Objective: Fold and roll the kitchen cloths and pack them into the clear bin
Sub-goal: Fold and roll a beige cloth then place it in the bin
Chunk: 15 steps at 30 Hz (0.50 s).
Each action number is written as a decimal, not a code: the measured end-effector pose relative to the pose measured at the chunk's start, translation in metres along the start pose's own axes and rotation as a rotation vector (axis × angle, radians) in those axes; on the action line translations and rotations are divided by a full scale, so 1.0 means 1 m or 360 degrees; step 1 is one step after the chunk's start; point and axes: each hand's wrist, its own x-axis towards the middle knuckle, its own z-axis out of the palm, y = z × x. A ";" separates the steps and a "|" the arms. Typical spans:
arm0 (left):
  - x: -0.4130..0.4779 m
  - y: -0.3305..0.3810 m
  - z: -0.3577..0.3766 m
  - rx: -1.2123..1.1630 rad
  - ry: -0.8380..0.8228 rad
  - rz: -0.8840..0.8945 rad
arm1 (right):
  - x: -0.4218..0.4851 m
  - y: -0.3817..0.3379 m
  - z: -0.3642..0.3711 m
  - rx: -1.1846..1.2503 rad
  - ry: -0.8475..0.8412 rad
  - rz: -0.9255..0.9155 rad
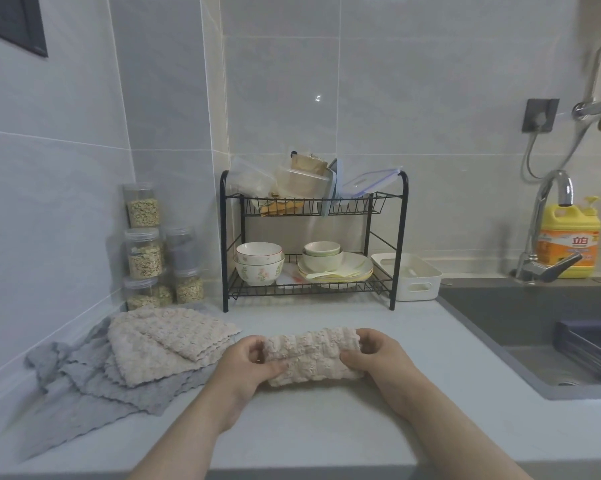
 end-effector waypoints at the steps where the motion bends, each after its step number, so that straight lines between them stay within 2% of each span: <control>1: 0.000 0.001 0.000 -0.0046 0.0011 -0.0002 | -0.001 -0.002 0.001 0.0014 0.0002 -0.0003; 7: -0.002 0.006 0.004 -0.0258 0.0103 0.0003 | -0.002 -0.004 0.004 -0.0001 0.0058 0.0006; 15: 0.000 0.004 0.003 -0.0219 0.0072 -0.0021 | 0.000 -0.005 0.005 -0.0007 0.0045 0.0041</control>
